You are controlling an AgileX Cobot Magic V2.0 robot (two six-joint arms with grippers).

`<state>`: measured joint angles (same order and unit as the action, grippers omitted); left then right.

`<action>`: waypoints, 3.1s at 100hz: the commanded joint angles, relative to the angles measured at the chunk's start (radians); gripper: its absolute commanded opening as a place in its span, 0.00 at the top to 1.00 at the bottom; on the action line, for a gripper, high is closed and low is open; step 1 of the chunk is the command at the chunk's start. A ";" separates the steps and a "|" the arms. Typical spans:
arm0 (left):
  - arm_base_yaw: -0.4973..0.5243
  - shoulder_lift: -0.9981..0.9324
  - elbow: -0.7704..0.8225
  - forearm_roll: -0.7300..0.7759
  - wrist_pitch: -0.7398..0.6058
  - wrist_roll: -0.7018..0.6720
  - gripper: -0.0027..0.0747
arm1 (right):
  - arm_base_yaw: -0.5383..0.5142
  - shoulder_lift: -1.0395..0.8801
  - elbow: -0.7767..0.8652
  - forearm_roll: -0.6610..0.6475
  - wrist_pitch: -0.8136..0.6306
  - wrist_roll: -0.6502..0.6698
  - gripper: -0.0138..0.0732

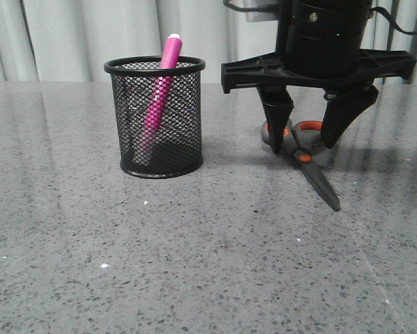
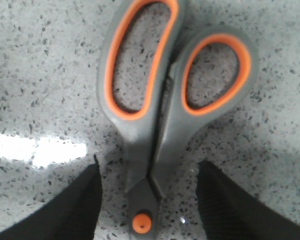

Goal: Put pen and scissors into bin
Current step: 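Close the right gripper on the scissors handles and lift, then carry the scissors over the mesh holder and lower blades in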

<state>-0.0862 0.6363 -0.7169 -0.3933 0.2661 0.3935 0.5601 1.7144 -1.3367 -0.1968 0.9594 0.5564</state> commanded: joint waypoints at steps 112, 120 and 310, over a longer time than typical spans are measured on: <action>0.002 -0.002 -0.030 -0.011 -0.083 -0.010 0.99 | -0.011 -0.075 -0.017 -0.078 -0.060 -0.012 0.93; 0.002 -0.002 -0.030 -0.011 -0.083 -0.010 0.99 | -0.011 -0.117 -0.017 -0.089 -0.080 -0.010 0.93; 0.002 -0.002 -0.030 -0.007 -0.072 -0.008 0.99 | 0.004 -0.141 0.442 -0.128 -1.851 -0.101 0.93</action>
<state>-0.0862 0.6363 -0.7169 -0.3933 0.2650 0.3935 0.5711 1.6009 -0.8717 -0.3392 -0.7719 0.4668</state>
